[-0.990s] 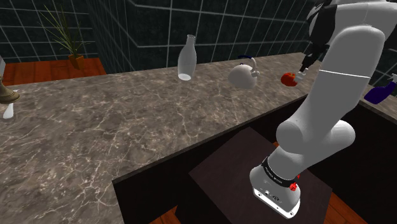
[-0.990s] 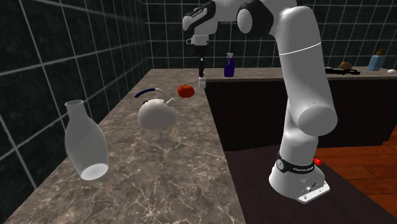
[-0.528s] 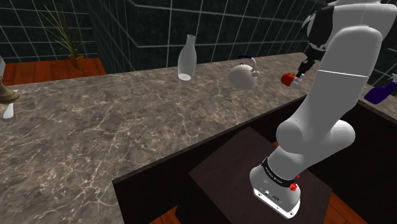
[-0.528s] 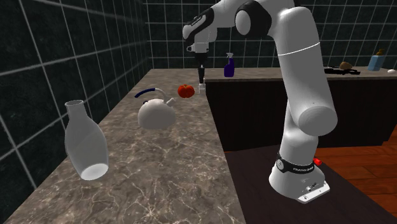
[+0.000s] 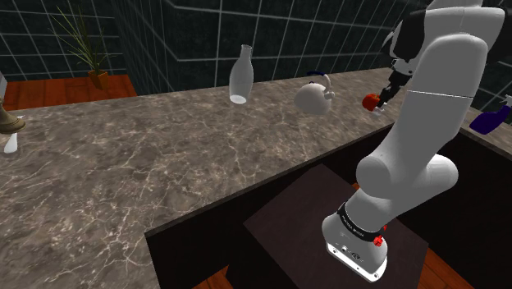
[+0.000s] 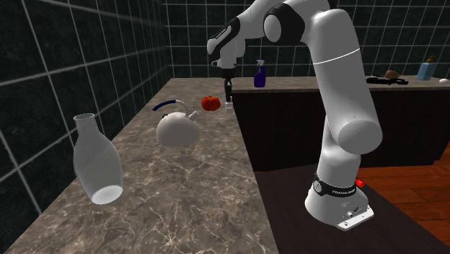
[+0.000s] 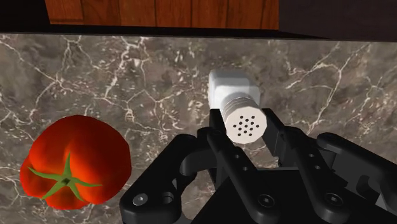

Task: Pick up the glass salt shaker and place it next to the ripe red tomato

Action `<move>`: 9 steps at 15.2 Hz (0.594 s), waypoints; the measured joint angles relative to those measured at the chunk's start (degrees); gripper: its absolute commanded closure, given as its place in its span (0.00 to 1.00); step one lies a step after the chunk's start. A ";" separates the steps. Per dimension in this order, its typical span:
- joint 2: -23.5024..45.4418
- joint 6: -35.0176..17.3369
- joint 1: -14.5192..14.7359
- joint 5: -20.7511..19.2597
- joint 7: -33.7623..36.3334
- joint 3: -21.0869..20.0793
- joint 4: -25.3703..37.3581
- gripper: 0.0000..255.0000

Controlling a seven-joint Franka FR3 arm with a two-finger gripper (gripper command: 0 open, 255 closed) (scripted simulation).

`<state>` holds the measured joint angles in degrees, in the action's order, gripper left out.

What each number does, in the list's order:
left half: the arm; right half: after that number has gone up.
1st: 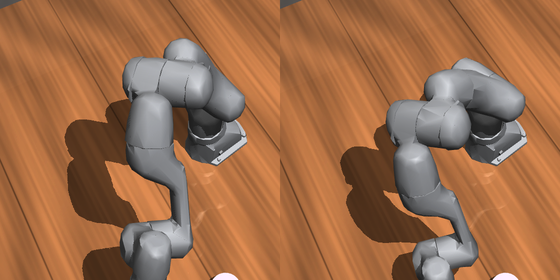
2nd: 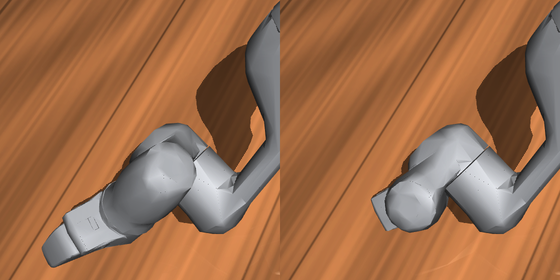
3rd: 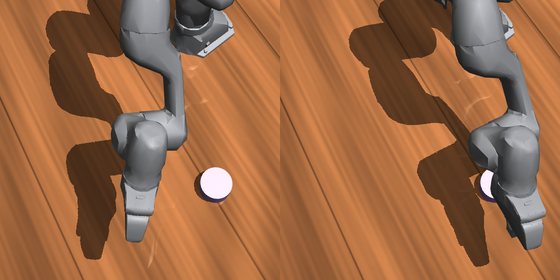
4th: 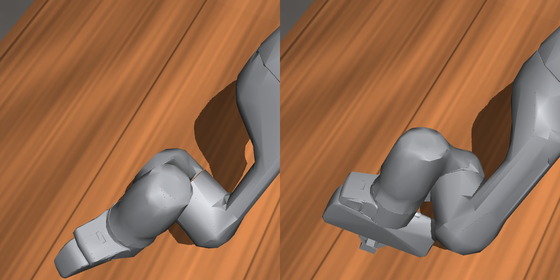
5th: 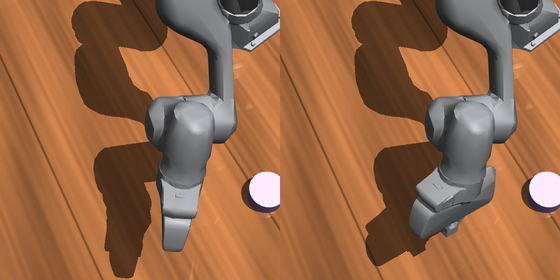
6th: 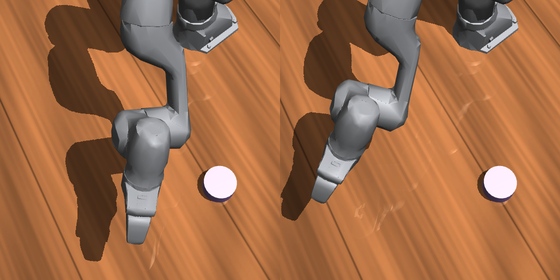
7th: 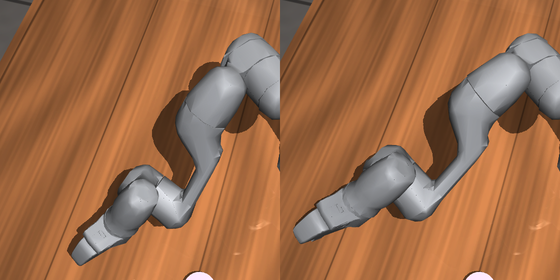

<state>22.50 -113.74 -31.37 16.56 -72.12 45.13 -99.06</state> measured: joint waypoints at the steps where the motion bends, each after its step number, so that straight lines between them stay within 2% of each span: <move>1: 0.23 -0.52 -0.04 0.21 -0.11 -0.12 -0.36 1.00; 9: 1.75 -3.32 -0.53 1.53 -0.95 -0.85 -2.02 1.00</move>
<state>24.25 -117.06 -31.90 18.09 -73.06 44.28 -101.08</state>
